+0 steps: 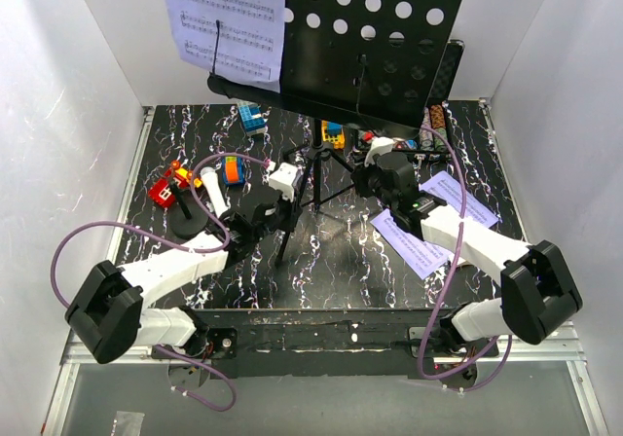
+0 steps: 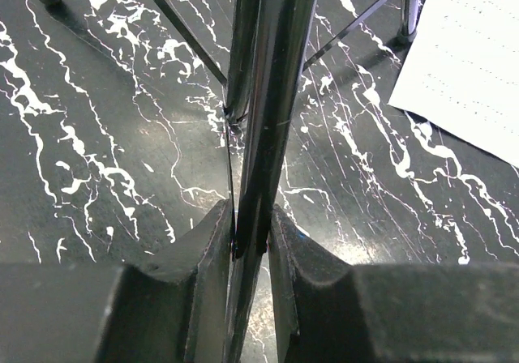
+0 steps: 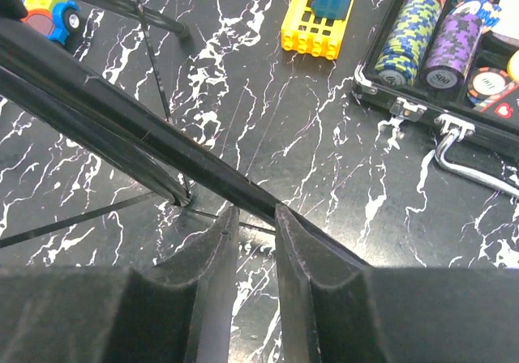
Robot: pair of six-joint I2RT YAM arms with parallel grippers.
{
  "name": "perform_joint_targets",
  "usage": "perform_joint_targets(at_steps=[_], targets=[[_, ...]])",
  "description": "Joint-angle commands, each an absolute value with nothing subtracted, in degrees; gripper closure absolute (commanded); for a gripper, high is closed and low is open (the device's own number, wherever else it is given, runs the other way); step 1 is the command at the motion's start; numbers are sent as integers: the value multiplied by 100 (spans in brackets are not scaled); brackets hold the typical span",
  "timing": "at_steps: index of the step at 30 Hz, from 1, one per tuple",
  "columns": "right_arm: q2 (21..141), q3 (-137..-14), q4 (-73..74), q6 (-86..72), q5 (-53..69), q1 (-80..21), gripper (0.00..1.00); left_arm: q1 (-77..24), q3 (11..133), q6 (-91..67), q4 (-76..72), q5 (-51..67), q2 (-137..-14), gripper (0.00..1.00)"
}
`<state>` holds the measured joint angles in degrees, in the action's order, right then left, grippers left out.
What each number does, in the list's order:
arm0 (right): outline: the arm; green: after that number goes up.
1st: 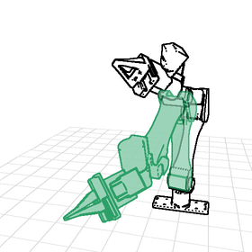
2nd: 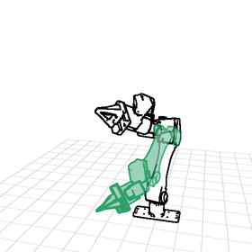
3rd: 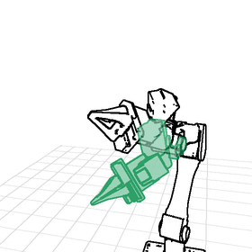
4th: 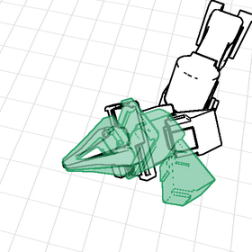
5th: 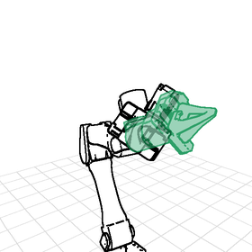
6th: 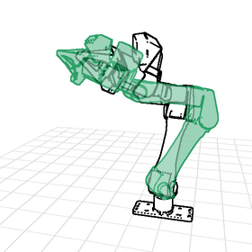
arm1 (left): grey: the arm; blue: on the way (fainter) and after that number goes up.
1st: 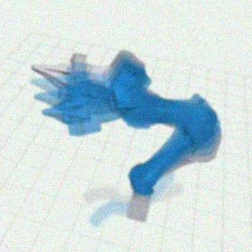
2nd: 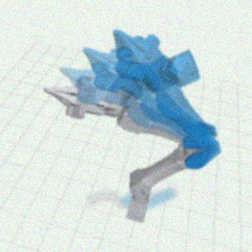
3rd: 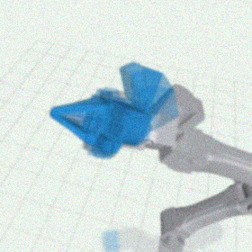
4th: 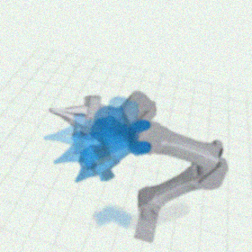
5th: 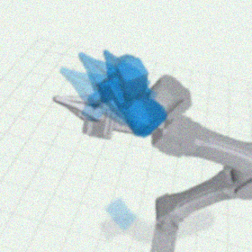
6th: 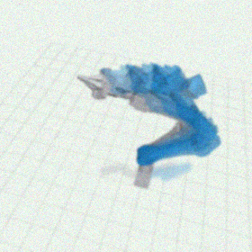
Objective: Pack up the instrument practice props
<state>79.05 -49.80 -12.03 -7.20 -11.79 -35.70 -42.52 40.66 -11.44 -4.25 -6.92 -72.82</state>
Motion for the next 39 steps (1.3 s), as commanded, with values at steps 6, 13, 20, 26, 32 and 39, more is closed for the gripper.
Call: perform_joint_targets(at_steps=[6, 13, 20, 26, 32, 39], targets=[[7559, -4922, -686, -967, -1038, -3577, 99, -4728, 3701, -1960, -712, -975, -6715, 100], [7524, -4869, -597, -1019, -897, -3577, 99, -4948, 3524, -2153, -738, -1178, -6487, 100], [7330, -5071, -300, -1186, -826, -3586, 77, -5019, 3577, -2188, -545, -1371, -6328, 100], [6830, -4992, -141, -1441, -686, -3665, 50, -5019, 3454, -2303, -448, -1573, -6012, 91], [6276, -4922, 193, -1494, -677, -3823, 46, -5019, 3550, -2180, -317, -1617, -5590, 53], [5433, -4361, 195, -1398, -361, -4077, 46, -5019, 3928, -1943, 499, -1258, -5003, 23]])
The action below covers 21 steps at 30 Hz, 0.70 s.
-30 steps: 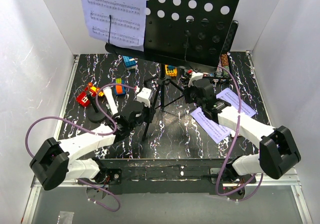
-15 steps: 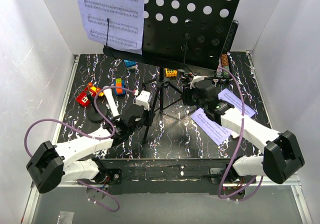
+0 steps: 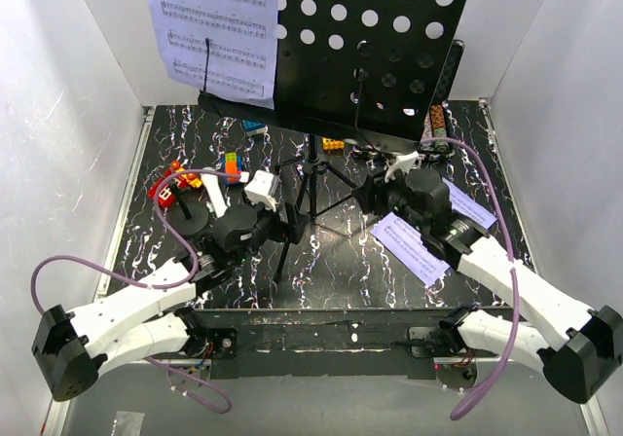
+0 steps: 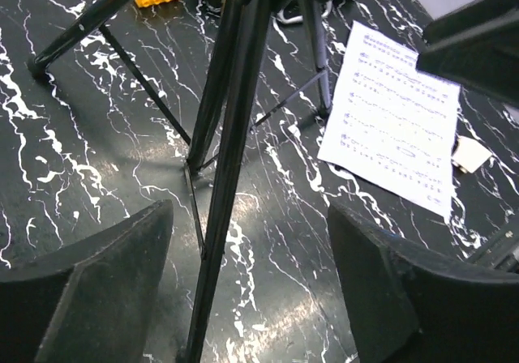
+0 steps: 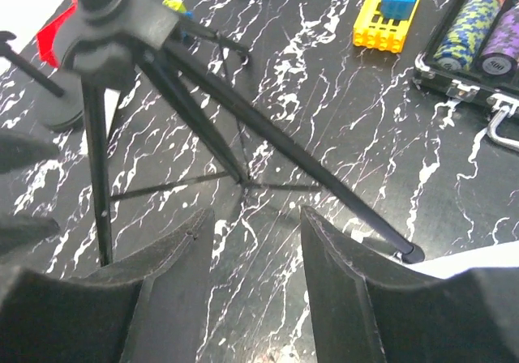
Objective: Pack up the instrument practice props
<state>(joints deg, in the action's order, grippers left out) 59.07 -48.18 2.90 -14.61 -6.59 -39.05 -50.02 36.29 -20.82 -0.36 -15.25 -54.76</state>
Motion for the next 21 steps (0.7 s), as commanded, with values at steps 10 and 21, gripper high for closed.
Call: perform_joint_targets(at_steps=[10, 21], targets=[[4693, -3382, -395, -239, -2361, -7221, 47, -5019, 4288, -1837, 1896, -1247, -2629, 2], [6326, -6817, -677, 570, -3489, -7910, 42, -5027, 7072, -1407, 2610, -2628, -3645, 2]])
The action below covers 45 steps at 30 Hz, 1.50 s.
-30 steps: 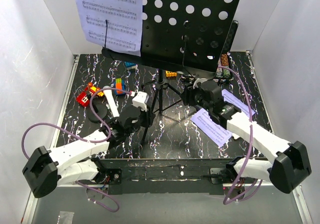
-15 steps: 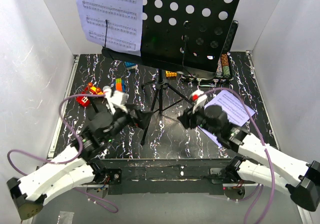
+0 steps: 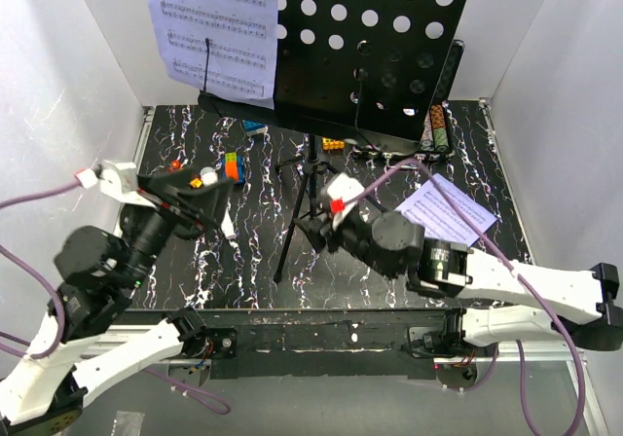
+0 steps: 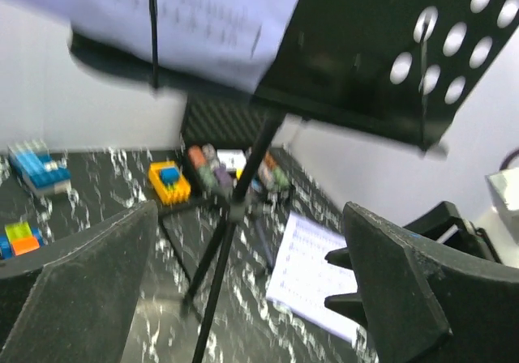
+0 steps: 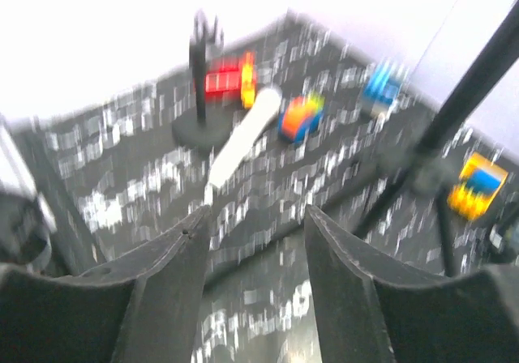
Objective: Pack up the instrument practice props
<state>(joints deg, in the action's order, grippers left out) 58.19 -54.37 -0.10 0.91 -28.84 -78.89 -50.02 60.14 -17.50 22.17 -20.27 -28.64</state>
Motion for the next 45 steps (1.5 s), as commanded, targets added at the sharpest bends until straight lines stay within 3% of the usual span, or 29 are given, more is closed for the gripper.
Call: perform_joint_targets(at_steps=[1, 7, 13, 15, 31, 45], targets=[[6546, -7203, -685, 632, -3541, -7884, 41, -5027, 7293, -1337, 2610, -2663, -3865, 2], [7505, -8840, -668, 695, -3919, -7761, 29, -5027, 8102, -1003, 2153, -2891, -4314, 3], [8076, -9913, -764, 694, -4385, -7559, 23, -5027, 8762, -949, 2198, -3277, -4974, 28], [8261, -10150, -782, 878, -4508, -7497, 23, -5027, 8772, -958, 2049, -3488, -5010, 32], [8929, -10853, -528, 325, -4105, -6812, 22, -5019, 8780, -387, 1222, -3586, -5247, 24], [9729, -11636, -246, 246, -4113, -6689, 30, -5027, 8552, 395, 782, -4157, -5256, 28]])
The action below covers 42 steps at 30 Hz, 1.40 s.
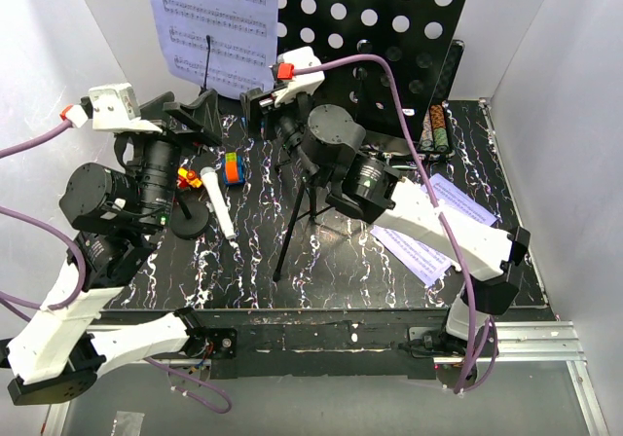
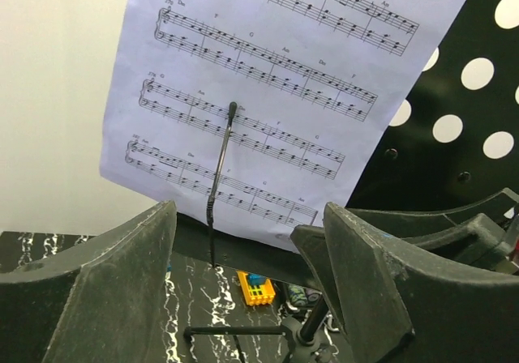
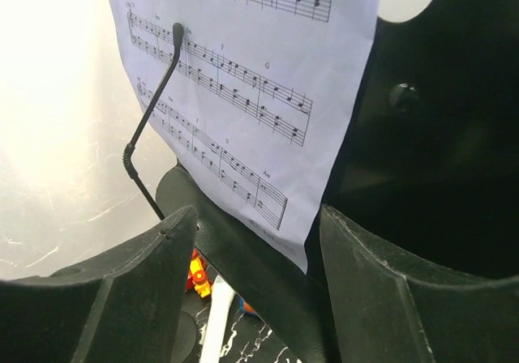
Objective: Pack up the instrument practice props
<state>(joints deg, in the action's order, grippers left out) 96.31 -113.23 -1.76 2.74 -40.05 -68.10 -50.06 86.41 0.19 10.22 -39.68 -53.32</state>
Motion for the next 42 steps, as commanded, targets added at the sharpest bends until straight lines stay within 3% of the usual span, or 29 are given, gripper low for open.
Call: perform_joint_targets(at_steps=[1, 9, 18, 24, 25, 26, 28, 30, 36, 42], targets=[[9756, -11654, -246, 255, -4105, -6680, 32, -5027, 8534, 448, 747, -4166, -5273, 29], [9835, -11707, -325, 290, -3990, -6662, 58, -5027, 8464, 765, 598, -4333, -5361, 50], [9616, -11470, -465, 325, -3929, -6662, 99, -5027, 8464, 861, 501, -4403, -5440, 43], [9466, -11250, -580, 352, -3911, -6662, 99, -5027, 8394, 1028, 343, -4517, -5528, 40], [9448, -11224, -571, 334, -3929, -6662, 91, -5027, 8376, 1020, 343, -4526, -5528, 39], [9440, -11206, -563, 334, -3929, -6662, 74, -5027, 8376, 1011, 343, -4544, -5528, 38], [9431, -11180, -554, 317, -3964, -6662, 52, -5027, 8315, 1011, 316, -4561, -5502, 37], [9457, -11188, -554, 308, -3990, -6662, 44, -5027, 8262, 1011, 290, -4553, -5467, 37], [9659, -11548, -378, 273, -3929, -6662, 46, -5019, 8262, 1028, 255, -4562, -5441, 36], [9677, -11610, -404, 290, -3920, -6618, 72, -5027, 8227, 1011, 255, -4518, -5414, 36]])
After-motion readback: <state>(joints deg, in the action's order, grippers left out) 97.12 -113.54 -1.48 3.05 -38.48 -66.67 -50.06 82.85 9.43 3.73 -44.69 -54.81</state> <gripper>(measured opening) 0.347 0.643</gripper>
